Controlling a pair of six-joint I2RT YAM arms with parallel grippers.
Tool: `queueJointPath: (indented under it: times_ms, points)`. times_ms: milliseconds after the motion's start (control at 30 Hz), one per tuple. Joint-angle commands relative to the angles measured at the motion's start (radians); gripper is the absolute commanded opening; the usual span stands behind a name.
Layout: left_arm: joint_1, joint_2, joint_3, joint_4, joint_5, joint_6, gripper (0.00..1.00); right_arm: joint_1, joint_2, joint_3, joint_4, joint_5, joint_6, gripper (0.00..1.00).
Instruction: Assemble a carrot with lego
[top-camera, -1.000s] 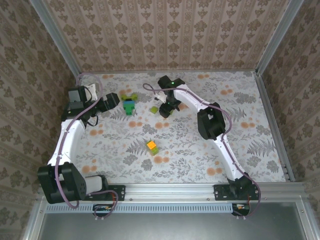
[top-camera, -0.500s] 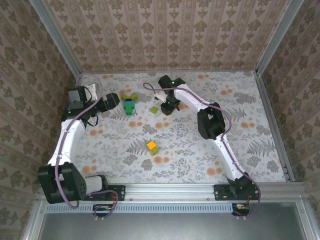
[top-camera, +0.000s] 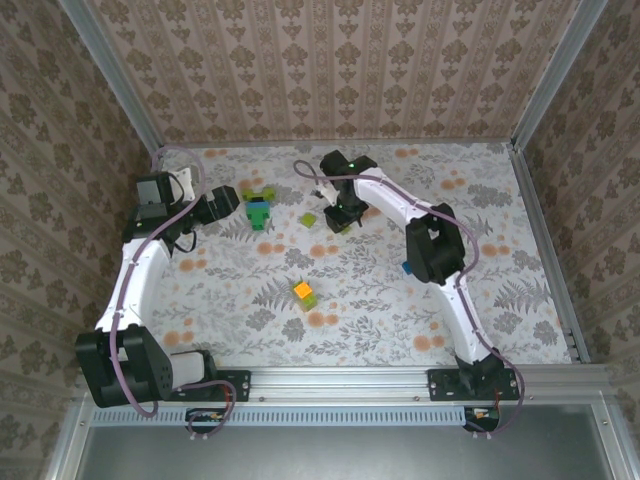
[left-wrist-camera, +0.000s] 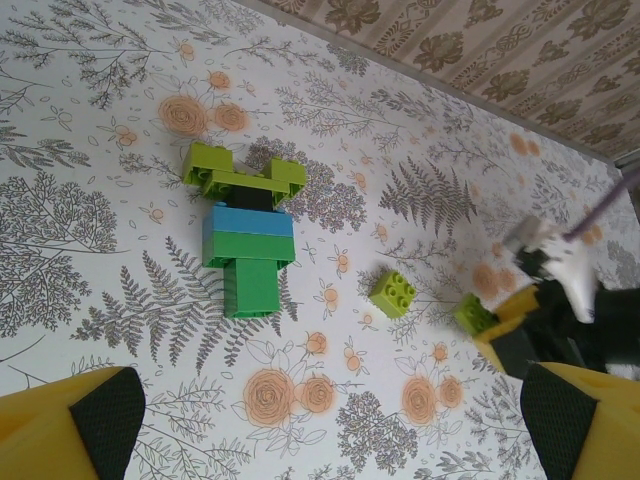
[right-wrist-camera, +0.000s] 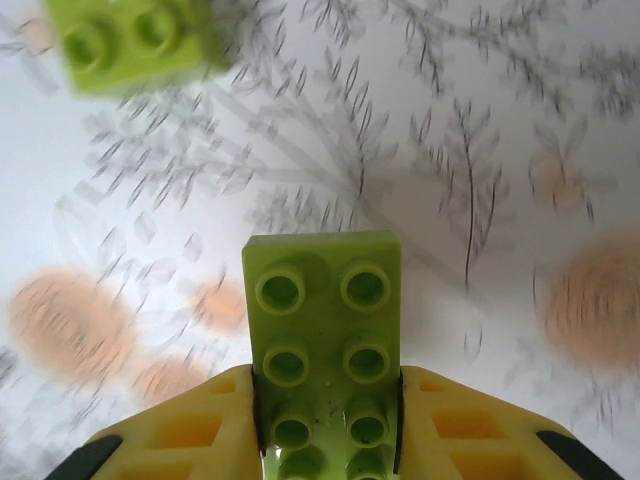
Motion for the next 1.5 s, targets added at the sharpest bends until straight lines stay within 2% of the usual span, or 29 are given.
queueJointPath:
  times_ms: [0, 167, 433, 800, 1467]
  points:
    - [-0.001, 0.002, 0.02, -0.013, 0.006, 0.015, 1.0, 0.042, -0.185, -0.133, 0.009, -0.018, 0.133, 0.3]
    - [-0.004, 0.005, 0.021, -0.015, 0.002, 0.015, 1.0, 0.173, -0.378, -0.349, 0.033, 0.059, 0.203, 0.31]
    - [-0.005, 0.005, 0.022, -0.02, -0.004, 0.019, 1.0, 0.329, -0.567, -0.524, 0.107, 0.014, 0.393, 0.31]
    - [-0.009, 0.004, 0.026, -0.025, -0.002, 0.02, 1.0, 0.419, -0.527, -0.505, 0.155, 0.011, 0.463, 0.32]
    - [-0.008, -0.001, 0.027, -0.023, 0.002, 0.019, 1.0, 0.46, -0.427, -0.446, 0.131, 0.02, 0.474, 0.32]
